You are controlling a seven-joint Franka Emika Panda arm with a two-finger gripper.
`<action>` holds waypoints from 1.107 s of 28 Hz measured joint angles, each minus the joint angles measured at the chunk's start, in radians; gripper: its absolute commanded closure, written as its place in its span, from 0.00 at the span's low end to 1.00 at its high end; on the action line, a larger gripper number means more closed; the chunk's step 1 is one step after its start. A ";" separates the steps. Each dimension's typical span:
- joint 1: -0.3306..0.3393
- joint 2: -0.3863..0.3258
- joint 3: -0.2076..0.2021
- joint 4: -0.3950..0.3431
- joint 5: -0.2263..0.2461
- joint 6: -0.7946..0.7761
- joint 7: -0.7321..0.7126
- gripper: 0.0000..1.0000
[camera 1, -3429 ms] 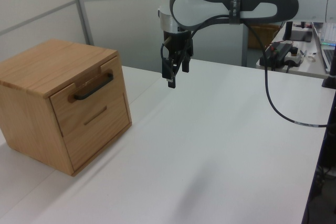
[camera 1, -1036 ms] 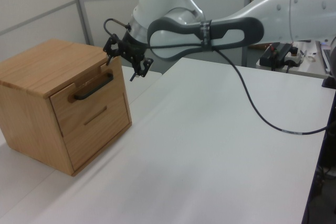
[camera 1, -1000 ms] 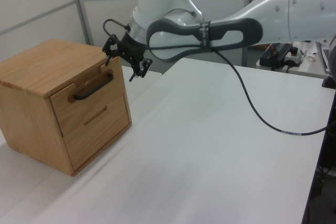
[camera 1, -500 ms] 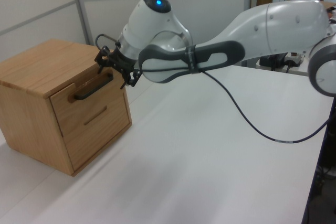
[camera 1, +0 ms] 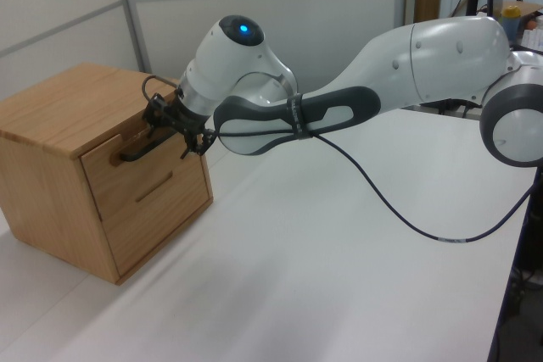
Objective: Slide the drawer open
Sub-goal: 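Pull the handle outward, sliding the upper drawer out of the cabinet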
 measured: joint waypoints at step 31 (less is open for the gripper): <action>0.058 0.020 -0.044 0.014 -0.034 0.002 0.036 1.00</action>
